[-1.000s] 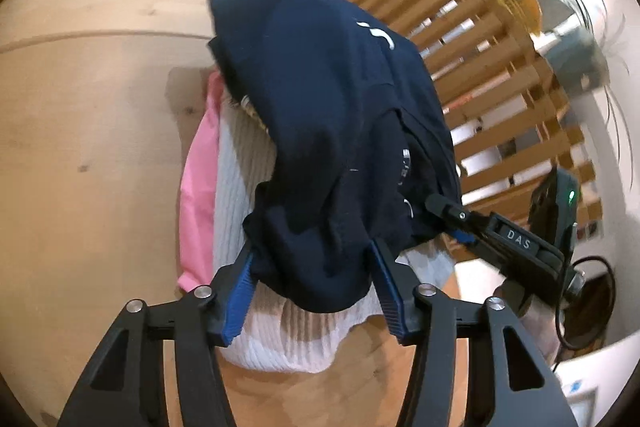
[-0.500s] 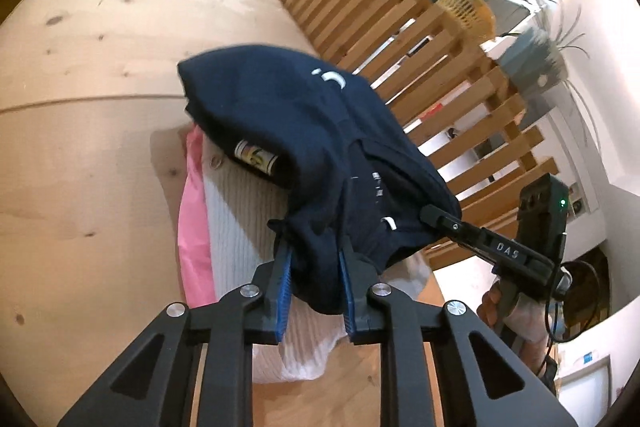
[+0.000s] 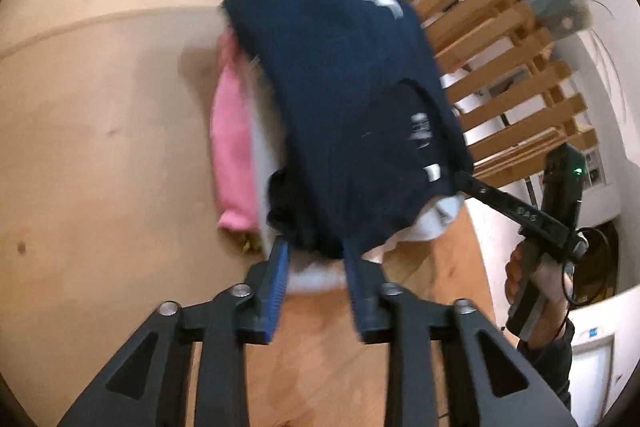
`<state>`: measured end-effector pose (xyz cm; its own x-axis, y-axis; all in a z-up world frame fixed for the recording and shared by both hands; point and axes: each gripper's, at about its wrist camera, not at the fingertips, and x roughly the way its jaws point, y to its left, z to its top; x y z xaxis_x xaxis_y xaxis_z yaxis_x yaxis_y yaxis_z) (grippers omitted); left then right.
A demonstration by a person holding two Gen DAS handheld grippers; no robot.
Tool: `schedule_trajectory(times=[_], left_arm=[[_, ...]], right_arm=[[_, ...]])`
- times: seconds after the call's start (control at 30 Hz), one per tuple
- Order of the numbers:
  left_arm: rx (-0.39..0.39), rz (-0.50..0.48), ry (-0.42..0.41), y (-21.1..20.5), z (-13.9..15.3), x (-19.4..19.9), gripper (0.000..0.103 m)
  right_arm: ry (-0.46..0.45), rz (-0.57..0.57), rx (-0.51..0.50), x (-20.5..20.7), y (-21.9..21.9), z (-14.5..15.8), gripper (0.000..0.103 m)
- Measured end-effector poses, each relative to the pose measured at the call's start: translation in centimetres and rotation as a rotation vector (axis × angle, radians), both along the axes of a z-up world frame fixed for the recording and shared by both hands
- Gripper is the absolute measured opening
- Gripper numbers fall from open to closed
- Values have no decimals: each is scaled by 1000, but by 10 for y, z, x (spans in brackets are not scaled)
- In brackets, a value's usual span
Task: Fold clothes
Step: 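Lower the navy shirt onto the stack and open both tools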
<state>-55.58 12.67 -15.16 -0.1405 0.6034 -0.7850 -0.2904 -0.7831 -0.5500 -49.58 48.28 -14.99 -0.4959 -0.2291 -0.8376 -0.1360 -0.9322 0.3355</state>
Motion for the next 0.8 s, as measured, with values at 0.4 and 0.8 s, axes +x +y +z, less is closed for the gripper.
schedule_trajectory(times=[0.4,0.8], left_arm=[[31,-55,218,13,71,-6,45],[-49,-260,250,50,39,20,42]], right_arm=[[308,135,184,7,-28,91,36],[124,133,365,-76,-50,32,38]])
